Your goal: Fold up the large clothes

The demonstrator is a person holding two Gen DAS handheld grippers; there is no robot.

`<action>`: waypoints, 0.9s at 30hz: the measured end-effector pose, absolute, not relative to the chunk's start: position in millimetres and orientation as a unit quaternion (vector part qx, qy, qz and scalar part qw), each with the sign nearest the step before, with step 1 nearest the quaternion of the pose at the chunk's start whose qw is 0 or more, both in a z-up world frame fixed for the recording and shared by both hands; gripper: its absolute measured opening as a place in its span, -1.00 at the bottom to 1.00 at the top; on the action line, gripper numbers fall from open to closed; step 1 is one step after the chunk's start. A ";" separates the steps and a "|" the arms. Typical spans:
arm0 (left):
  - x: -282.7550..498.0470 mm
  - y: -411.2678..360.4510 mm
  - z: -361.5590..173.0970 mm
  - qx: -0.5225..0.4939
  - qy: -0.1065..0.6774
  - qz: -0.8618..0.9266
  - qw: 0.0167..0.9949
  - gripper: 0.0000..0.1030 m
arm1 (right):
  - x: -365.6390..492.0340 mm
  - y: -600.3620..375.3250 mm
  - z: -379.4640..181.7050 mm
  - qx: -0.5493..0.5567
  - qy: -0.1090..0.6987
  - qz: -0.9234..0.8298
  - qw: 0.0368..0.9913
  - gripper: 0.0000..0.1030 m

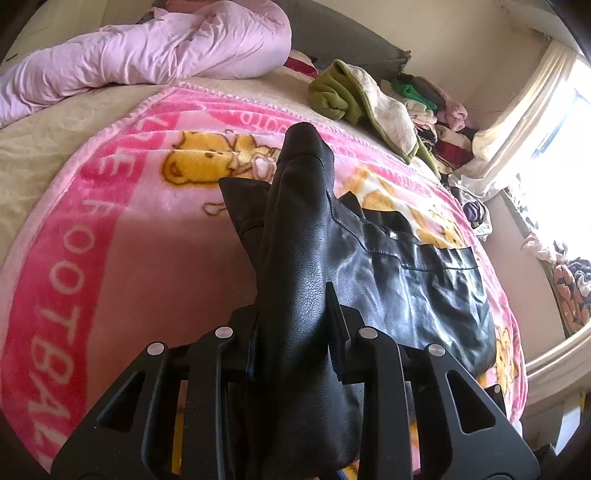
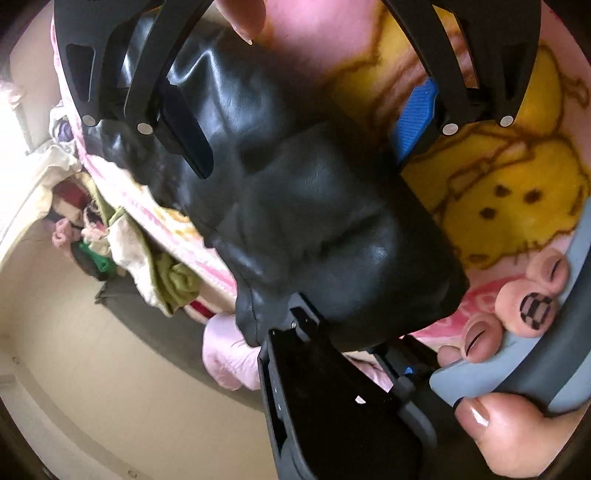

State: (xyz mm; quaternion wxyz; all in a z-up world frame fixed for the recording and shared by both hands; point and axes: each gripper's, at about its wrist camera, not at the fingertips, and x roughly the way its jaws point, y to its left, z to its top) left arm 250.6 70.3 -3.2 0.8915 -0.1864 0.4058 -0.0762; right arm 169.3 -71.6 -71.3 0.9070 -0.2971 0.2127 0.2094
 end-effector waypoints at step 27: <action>243.0 -46.5 124.5 -0.194 0.295 -0.193 0.916 0.37 | 154.9 -234.1 22.9 -0.134 0.106 0.150 0.974 -0.69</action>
